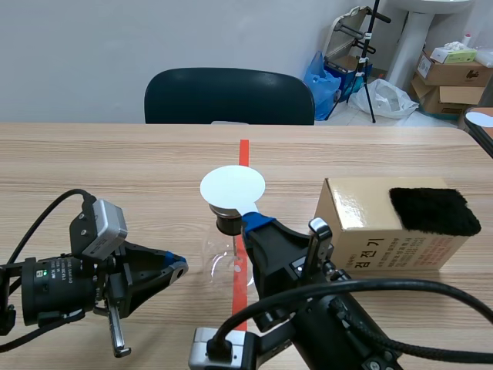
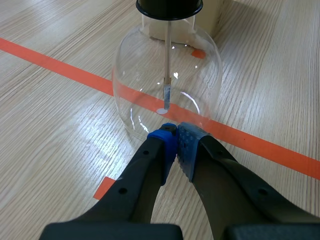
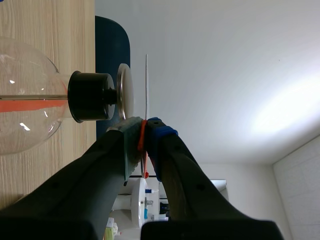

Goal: Do the electroscope experiment

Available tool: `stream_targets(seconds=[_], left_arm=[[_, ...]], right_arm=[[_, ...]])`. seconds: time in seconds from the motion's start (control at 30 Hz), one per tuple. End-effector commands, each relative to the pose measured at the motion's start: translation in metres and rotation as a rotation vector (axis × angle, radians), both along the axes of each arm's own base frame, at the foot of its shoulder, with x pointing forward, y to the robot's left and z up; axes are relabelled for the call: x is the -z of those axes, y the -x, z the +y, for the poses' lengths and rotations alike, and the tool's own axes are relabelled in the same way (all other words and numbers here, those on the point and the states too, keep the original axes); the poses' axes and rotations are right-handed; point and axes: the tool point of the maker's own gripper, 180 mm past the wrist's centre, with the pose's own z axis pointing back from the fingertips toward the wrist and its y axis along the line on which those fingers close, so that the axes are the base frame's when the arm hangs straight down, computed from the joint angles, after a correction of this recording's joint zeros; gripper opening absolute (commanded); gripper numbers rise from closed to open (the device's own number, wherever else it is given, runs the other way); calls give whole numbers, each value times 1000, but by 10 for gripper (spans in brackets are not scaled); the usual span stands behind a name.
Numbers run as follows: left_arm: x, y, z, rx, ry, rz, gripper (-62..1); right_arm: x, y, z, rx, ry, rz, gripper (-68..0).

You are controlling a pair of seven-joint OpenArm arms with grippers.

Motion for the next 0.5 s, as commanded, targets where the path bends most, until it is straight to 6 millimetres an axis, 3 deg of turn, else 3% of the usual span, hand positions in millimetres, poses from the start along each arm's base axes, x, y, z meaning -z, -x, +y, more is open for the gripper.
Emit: stream_targets(seconds=[0.0, 0.47], left_arm=[[-11, -7, -3, -3, 32, -28, -575], [-11, -7, -3, -3, 32, -28, -575]], right_arm=[[-7, -3, -1, -1, -6, -28, -665], [-8, -7, -6, 32, -8, -28, -665]])
